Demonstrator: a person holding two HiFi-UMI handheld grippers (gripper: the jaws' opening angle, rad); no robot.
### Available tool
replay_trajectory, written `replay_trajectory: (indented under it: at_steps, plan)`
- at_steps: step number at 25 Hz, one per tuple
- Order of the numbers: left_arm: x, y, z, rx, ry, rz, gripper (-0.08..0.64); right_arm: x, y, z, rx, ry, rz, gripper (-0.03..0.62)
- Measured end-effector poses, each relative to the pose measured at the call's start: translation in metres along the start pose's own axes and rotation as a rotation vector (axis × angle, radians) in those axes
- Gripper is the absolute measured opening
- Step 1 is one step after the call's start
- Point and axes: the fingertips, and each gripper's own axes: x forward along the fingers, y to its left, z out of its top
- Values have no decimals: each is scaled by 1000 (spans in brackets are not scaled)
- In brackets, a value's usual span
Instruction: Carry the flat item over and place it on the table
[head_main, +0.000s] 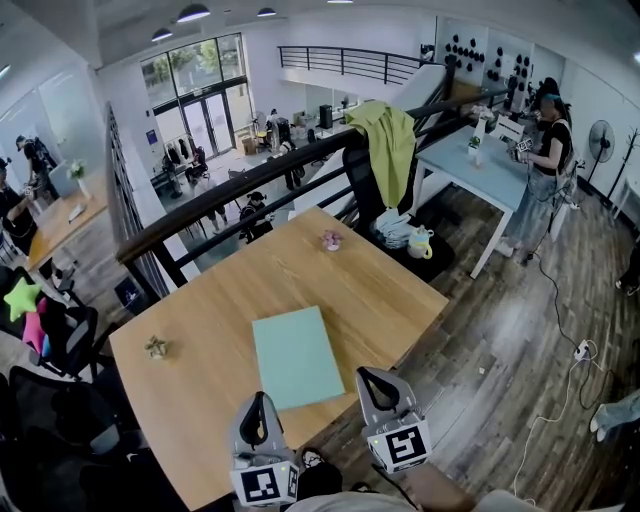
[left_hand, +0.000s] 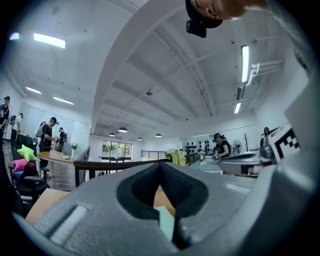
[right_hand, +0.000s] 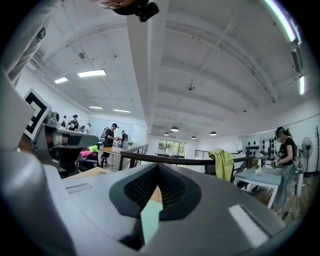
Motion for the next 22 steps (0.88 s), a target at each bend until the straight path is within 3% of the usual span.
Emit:
replay_trajectory:
  at_steps: [22]
  plan:
    - [-1, -9, -7, -13, 22, -20, 0, -3, 3, 2, 15, 1, 16, 9]
